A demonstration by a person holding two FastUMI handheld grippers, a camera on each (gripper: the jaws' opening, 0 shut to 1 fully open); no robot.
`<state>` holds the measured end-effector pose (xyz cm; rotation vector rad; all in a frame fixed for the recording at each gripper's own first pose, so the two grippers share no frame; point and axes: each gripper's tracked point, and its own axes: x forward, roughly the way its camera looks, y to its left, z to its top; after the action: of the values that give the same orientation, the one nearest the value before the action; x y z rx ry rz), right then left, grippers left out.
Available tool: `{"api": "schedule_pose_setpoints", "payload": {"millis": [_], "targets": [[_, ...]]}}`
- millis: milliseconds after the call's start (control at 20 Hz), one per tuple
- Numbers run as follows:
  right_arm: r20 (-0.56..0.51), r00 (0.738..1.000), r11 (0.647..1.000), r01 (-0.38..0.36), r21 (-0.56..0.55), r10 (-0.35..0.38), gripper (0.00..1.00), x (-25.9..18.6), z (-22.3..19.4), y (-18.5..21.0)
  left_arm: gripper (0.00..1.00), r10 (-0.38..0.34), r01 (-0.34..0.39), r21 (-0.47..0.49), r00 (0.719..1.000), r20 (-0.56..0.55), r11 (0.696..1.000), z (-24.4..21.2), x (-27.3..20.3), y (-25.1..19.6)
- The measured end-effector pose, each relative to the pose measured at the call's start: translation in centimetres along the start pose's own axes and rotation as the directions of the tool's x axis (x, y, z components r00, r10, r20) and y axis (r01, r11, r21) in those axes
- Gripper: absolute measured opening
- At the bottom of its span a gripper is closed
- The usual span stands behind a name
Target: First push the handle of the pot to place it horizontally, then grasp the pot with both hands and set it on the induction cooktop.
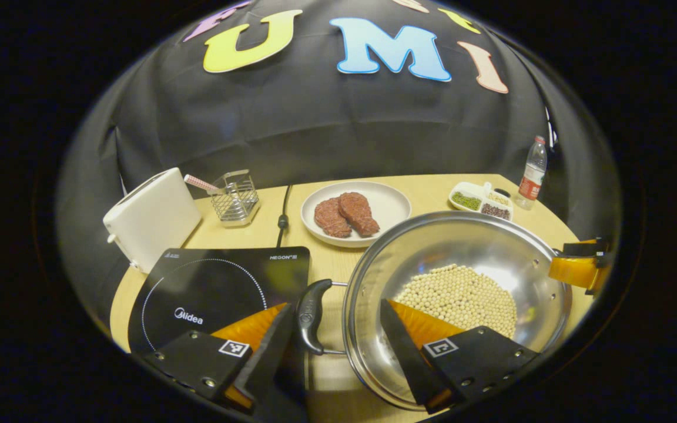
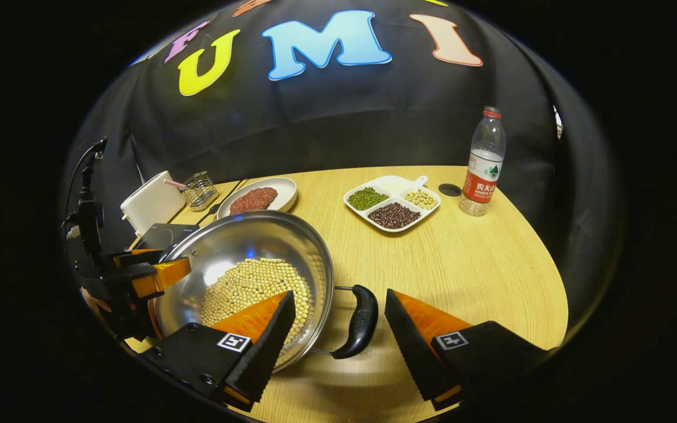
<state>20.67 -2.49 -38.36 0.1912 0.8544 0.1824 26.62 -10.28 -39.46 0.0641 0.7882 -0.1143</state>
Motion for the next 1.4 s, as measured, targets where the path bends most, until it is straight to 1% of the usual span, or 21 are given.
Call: {"api": "schedule_pose_setpoints", "payload": {"millis": [50, 150, 200, 350, 400, 550, 600, 700, 750, 800, 850, 900, 950, 1000, 1050, 1100, 1150, 1200, 1250, 1350, 1400], "targets": [[0.0, 1.0, 1.0, 0.001, 0.002, -0.001, 0.98, 0.0, 0.0, -0.1, 0.93, 0.007, -0.007, 0.007, 1.0, -0.009, 1.0, -0.2, 0.0, -0.1], [0.003, 1.0, 1.0, 0.003, 0.003, -0.003, 0.98, 0.0, 0.1, -0.4, 0.92, 0.004, -0.004, 0.019, 1.0, -0.009, 1.0, 0.1, 0.1, -0.5], [0.002, 1.0, 1.0, 0.003, 0.004, -0.003, 0.98, 0.0, 0.0, -0.5, 0.94, -0.002, 0.003, 0.017, 1.0, -0.01, 1.0, 0.3, 0.0, -0.7], [-0.015, 1.0, 1.0, 0.009, 0.011, -0.008, 0.98, 0.2, -0.4, -1.0, 0.92, -0.011, 0.011, 0.013, 1.0, -0.015, 1.0, 0.3, 0.0, -0.8], [-0.017, 1.0, 1.0, 0.012, 0.014, -0.012, 0.98, 0.2, -0.4, -1.2, 0.94, -0.005, 0.005, 0.018, 1.0, -0.017, 1.0, 0.3, 0.1, -0.7], [-0.021, 1.0, 1.0, 0.02, 0.023, -0.02, 0.98, 0.2, -0.6, -1.6, 0.77, 0.005, -0.004, 0.033, 1.0, -0.022, 0.999, 0.2, 0.3, -0.5], [-0.027, 0.999, 1.0, 0.021, 0.024, -0.02, 0.93, 0.2, -0.7, -1.7, 0.75, 0.003, -0.002, 0.038, 1.0, -0.025, 0.999, 0.2, 0.4, -0.7], [-0.042, 0.999, 1.0, 0.024, 0.018, -0.023, 0.93, 0.5, -1.1, -1.7, 0.74, 0.008, -0.006, 0.048, 0.999, -0.033, 0.999, 0.0, 0.8, -0.8], [-0.048, 0.999, 1.0, 0.024, 0.016, -0.024, 0.98, 0.4, -1.3, -1.7, 0.66, 0.003, -0.001, 0.052, 1.0, -0.031, 0.999, 0.4, 0.6, -1.0], [-0.051, 0.998, 1.0, 0.026, 0.014, -0.025, 0.92, 0.5, -1.3, -1.7, 0.69, 0.0, 0.002, 0.058, 0.999, -0.034, 0.998, 0.3, 0.6, -1.1], [-0.052, 0.998, 1.0, 0.025, 0.015, -0.024, 0.98, 0.5, -1.3, -1.7, 0.69, -0.002, 0.004, 0.066, 0.999, -0.034, 0.998, 0.5, 0.7, -1.1], [-0.052, 0.998, 1.0, 0.027, 0.015, -0.027, 0.98, 0.6, -1.3, -1.6, 0.69, -0.003, 0.006, 0.071, 0.999, -0.037, 0.997, 0.4, 0.8, -1.1], [-0.055, 0.998, 0.999, 0.032, 0.015, -0.031, 0.92, 0.6, -1.4, -1.7, 0.66, -0.005, 0.008, 0.073, 0.999, -0.039, 0.997, 0.5, 0.9, -1.2], [-0.062, 0.997, 0.999, 0.041, 0.013, -0.041, 0.96, 0.6, -1.5, -1.9, 0.69, -0.007, 0.01, 0.073, 0.999, -0.04, 0.997, 0.5, 1.0, -1.3], [-0.074, 0.996, 0.999, 0.052, 0.012, -0.051, 0.95, 0.6, -1.8, -2.2, 0.69, -0.009, 0.012, 0.072, 0.999, -0.043, 0.997, 0.5, 1.0, -1.3], [-0.088, 0.994, 0.998, 0.06, 0.016, -0.059, 0.87, 0.4, -2.2, -2.3, 0.66, -0.011, 0.014, 0.072, 0.999, -0.045, 0.997, 0.4, 1.0, -1.2], [-0.092, 0.994, 0.998, 0.058, 0.03, -0.055, 0.8, 0.1, -2.2, -2.2, 0.69, -0.011, 0.014, 0.073, 0.999, -0.047, 0.997, 0.5, 1.0, -1.3], [-0.095, 0.994, 0.997, 0.061, 0.038, -0.057, 0.76, -0.1, -2.3, -2.3, 0.69, -0.01, 0.014, 0.074, 0.999, -0.048, 0.997, 0.4, 1.0, -1.3], [-0.093, 0.994, 0.997, 0.063, 0.042, -0.058, 0.8, -0.2, -2.3, -2.3, 0.69, -0.009, 0.013, 0.071, 0.999, -0.049, 0.997, 0.5, 1.0, -1.3], [-0.089, 0.995, 0.997, 0.056, 0.047, -0.051, 0.79, -0.2, -2.1, -2.2, 0.67, -0.011, 0.014, 0.063, 0.999, -0.051, 0.998, 0.3, 0.9, -1.3], [-0.086, 0.995, 0.997, 0.063, 0.05, -0.058, 0.76, -0.1, -2.0, -2.3, 0.68, -0.012, 0.015, 0.061, 0.999, -0.051, 0.998, 0.3, 0.8, -1.3]]}}
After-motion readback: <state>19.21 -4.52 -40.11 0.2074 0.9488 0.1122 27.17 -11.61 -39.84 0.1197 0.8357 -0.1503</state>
